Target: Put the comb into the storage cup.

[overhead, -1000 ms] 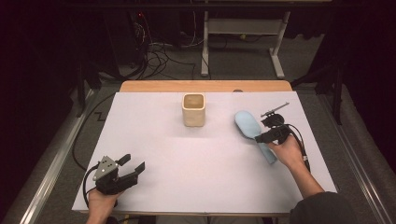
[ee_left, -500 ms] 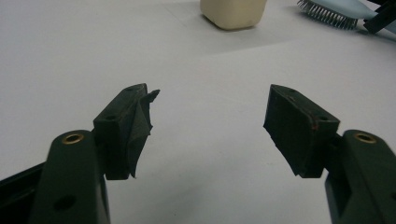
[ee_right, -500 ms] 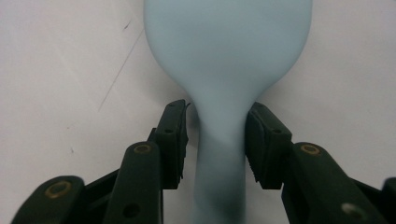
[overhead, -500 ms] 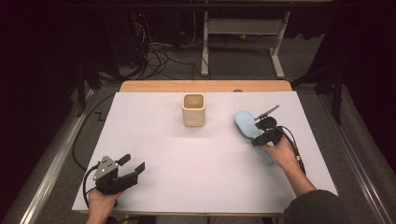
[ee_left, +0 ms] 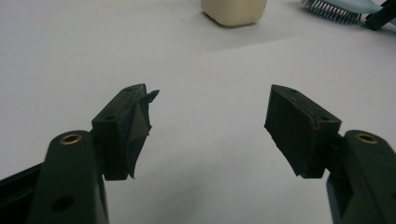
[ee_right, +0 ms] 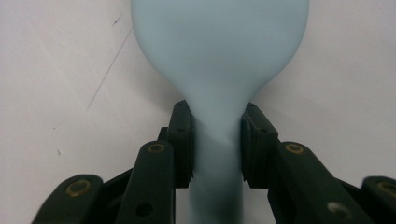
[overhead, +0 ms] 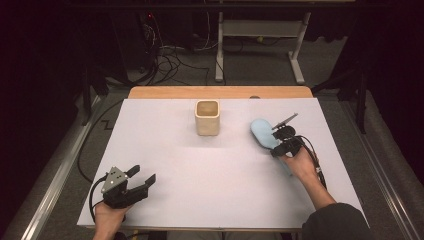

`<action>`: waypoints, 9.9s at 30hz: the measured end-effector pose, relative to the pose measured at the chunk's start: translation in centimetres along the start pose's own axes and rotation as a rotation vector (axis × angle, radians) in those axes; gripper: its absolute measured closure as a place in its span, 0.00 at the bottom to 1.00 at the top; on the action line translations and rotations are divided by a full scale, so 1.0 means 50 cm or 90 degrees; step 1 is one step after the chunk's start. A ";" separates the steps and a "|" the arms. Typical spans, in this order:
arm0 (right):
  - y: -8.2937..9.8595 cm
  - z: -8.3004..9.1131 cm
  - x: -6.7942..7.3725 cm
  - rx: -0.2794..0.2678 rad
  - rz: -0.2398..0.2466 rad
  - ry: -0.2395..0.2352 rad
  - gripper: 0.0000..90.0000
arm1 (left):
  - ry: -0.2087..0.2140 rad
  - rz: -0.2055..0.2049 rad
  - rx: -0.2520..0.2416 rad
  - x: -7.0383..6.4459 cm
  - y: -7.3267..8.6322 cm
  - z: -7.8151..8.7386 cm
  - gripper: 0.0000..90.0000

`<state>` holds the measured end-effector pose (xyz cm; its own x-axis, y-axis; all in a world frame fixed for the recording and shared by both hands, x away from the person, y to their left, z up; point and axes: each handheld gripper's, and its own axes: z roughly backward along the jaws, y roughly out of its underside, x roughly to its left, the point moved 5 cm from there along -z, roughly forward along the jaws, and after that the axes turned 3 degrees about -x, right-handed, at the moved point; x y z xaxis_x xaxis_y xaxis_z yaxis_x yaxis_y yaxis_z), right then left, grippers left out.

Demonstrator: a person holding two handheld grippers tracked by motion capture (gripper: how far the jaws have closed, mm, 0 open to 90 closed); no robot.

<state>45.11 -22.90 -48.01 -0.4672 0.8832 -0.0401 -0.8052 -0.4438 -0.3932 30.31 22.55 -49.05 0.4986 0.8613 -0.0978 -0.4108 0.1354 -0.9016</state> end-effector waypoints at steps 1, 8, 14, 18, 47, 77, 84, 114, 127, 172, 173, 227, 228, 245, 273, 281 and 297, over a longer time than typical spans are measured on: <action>0.000 0.000 0.000 -0.001 0.002 0.001 0.78 | 0.000 0.000 0.000 0.000 0.000 0.000 0.34; 0.003 0.005 0.000 -0.021 0.015 0.003 0.78 | -0.005 0.004 0.006 0.001 -0.002 0.000 0.34; 0.004 0.012 0.004 -0.038 0.027 0.000 0.79 | -0.006 0.005 0.010 0.001 -0.003 -0.001 0.32; 0.007 0.023 0.010 -0.055 0.029 -0.010 0.79 | -0.004 0.011 0.013 0.001 -0.004 0.000 0.32; 0.080 0.098 0.065 -0.175 0.051 -0.070 0.78 | 0.029 -0.004 0.006 -0.030 -0.031 -0.009 0.31; 0.116 0.139 0.144 -0.248 0.099 -0.110 0.78 | 0.090 -0.013 0.002 -0.088 -0.068 -0.040 0.31; 0.114 0.141 0.161 -0.249 0.112 -0.120 0.78 | 0.114 -0.019 0.005 -0.109 -0.081 -0.054 0.31; 0.099 0.141 0.227 -0.260 0.160 -0.148 0.78 | 0.211 -0.037 0.022 -0.207 -0.114 -0.125 0.29; 0.091 0.134 0.250 -0.260 0.182 -0.149 0.78 | 0.251 -0.043 0.045 -0.248 -0.130 -0.163 0.21; 0.078 0.126 0.307 -0.280 0.233 -0.156 0.78 | 0.291 0.020 0.052 -0.308 -0.159 -0.219 0.18; 0.079 0.127 0.317 -0.280 0.244 -0.157 0.78 | 0.287 0.014 0.054 -0.313 -0.159 -0.222 0.17; -0.006 0.127 0.377 -0.290 0.301 -0.123 0.78 | 0.273 0.078 0.047 -0.262 -0.219 -0.152 0.59; -0.009 0.127 0.378 -0.292 0.299 -0.127 0.78 | 0.273 0.078 0.046 -0.262 -0.221 -0.151 0.59; -0.015 0.121 0.376 -0.289 0.266 -0.173 0.69 | 0.275 0.076 0.056 -0.249 -0.229 -0.145 0.61; 0.055 0.151 0.270 -0.409 0.203 -0.184 0.39 | 0.244 0.056 0.046 -0.229 -0.259 -0.144 0.61; 0.081 0.160 0.231 -0.424 0.180 -0.178 0.37 | 0.239 0.049 0.039 -0.228 -0.271 -0.139 0.61; 0.127 0.172 0.166 -0.463 0.124 -0.167 0.35 | 0.215 0.039 0.034 -0.209 -0.299 -0.137 0.61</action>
<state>33.01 -19.69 -42.93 -0.7186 0.6953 0.0121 -0.3019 -0.2963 -0.9061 36.45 8.16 -37.42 0.6923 0.6595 -0.2930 -0.4828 0.1216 -0.8672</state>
